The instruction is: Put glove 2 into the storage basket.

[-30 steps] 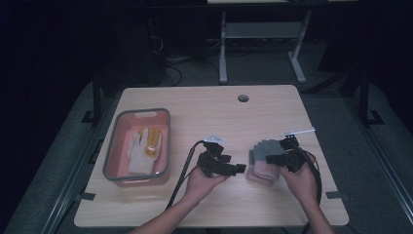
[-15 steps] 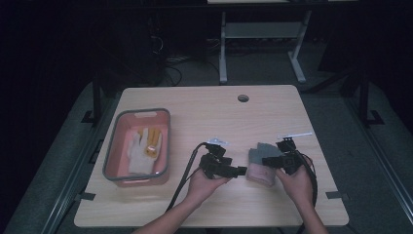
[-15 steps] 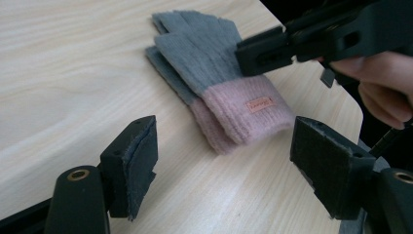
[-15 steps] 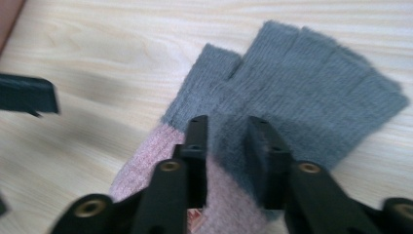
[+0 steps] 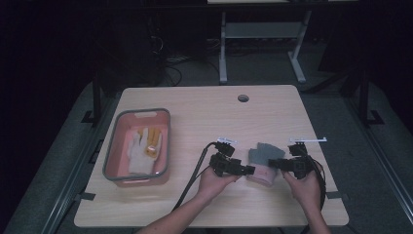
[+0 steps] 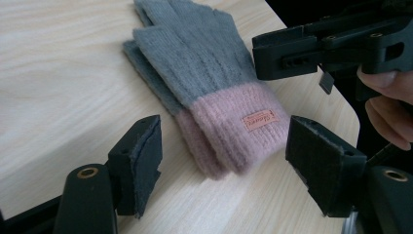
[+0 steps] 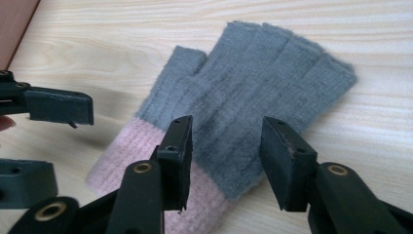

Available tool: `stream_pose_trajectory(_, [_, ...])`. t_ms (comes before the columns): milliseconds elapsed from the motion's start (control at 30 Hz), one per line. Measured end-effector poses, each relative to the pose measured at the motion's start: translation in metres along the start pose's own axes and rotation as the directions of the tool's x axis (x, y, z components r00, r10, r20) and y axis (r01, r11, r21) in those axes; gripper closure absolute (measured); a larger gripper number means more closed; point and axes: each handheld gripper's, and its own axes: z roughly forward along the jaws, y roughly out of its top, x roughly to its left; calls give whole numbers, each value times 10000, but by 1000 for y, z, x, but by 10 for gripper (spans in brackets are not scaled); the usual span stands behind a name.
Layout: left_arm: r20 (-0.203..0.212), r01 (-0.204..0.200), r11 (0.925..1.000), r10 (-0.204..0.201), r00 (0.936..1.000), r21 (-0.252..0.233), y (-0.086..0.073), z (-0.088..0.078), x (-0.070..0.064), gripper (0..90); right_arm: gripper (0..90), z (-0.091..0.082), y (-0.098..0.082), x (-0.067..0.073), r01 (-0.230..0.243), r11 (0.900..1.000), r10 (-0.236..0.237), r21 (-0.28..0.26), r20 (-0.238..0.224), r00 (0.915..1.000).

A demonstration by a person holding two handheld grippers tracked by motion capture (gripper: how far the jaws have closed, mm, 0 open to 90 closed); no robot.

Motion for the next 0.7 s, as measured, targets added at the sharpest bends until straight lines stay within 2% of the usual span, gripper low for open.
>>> stream_pose_trajectory(200, [6,268,9996,-268,9996,107,3,11,2,334,525,0,-6,-8,-276,9990,272,-357,-105,9996])
stream_pose_trajectory(300, [-91,360,9992,-359,9993,192,5,17,4,357,510,1,-10,-12,-487,9979,473,-432,-325,9984])
stream_pose_trajectory(367, [-139,635,9976,-631,9979,286,5,22,7,360,505,1,-11,-13,-550,9975,533,-455,-381,9979])
stream_pose_trajectory(400, [-139,635,9976,-631,9979,286,5,22,7,371,505,1,-11,-13,-550,9975,533,-455,-381,9979])
stream_pose_trajectory(433, [-112,843,9960,-840,9964,301,5,25,8,374,498,1,-12,-14,-654,9966,631,-507,-448,9970])
stream_pose_trajectory(500, [-138,858,9958,-854,9963,329,5,26,8,379,492,1,-12,-15,-631,9969,610,-474,-446,9971])
stream_pose_trajectory(600, [-236,863,9953,-854,9961,432,4,29,8,391,480,4,-14,-18,-888,9955,868,-340,-572,9946])
stream_pose_trajectory(700, [-324,807,9957,-793,9963,447,4,31,6,411,475,4,-15,-20,-959,9948,937,-343,-608,9937])
